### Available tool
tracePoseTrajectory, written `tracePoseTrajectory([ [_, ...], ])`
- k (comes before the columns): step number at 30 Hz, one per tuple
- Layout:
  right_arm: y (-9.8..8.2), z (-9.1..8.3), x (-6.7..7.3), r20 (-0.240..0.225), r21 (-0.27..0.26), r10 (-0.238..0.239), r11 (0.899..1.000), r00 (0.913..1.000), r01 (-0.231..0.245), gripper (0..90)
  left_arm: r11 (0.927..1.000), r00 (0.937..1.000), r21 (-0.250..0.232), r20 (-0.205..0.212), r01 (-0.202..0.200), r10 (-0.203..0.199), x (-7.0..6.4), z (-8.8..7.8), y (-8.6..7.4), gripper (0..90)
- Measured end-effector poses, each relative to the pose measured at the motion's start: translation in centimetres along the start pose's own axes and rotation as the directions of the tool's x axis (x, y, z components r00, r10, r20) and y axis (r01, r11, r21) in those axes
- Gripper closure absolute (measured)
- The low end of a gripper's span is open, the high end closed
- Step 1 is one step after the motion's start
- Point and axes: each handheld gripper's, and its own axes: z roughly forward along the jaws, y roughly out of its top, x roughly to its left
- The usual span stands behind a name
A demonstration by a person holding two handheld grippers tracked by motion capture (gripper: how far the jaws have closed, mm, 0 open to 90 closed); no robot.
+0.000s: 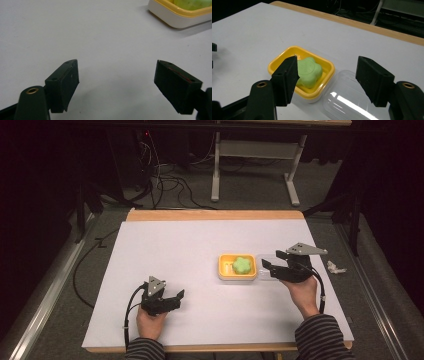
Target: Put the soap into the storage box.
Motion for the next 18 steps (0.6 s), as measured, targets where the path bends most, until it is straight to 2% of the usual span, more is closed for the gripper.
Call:
tracePoseTrajectory([
  [18,-0.9,-2.6,-0.8,0.016,-0.060,0.022,0.998,0.9996,-0.021,35.2,1.0000,1.0000,0.000,-0.002,-0.001,0.001,0.0,0.0,0.0,20.4],
])
